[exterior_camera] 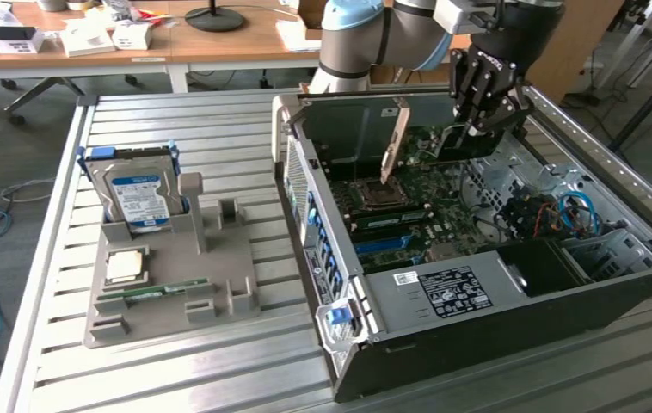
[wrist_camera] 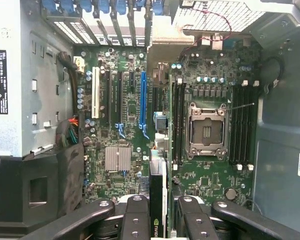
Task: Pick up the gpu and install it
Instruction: 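Insert the gpu into the slot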
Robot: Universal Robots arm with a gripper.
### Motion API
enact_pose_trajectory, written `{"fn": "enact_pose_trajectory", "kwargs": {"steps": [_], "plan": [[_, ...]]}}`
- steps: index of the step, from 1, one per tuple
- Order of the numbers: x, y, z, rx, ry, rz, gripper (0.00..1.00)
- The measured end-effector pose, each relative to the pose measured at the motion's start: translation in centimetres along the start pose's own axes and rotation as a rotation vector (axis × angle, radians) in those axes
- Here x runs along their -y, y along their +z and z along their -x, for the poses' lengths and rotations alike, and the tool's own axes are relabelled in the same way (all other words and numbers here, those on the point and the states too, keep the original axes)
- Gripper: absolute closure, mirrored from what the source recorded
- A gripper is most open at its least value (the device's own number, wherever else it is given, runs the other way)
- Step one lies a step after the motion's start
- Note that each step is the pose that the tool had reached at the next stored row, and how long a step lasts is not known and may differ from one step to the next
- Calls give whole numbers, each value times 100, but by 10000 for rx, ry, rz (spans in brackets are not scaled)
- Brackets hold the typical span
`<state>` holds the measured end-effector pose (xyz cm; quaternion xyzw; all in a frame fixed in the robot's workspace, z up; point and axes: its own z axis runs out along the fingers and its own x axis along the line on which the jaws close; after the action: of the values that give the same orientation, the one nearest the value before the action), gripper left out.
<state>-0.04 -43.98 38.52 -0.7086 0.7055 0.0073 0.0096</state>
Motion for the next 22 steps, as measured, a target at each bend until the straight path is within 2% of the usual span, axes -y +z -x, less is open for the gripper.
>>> {"fn": "enact_pose_trajectory", "kwargs": {"steps": [5,22], "plan": [[0,11,0,6,1,-2,73],[-2,296,-7,1,0,-1,73]]}}
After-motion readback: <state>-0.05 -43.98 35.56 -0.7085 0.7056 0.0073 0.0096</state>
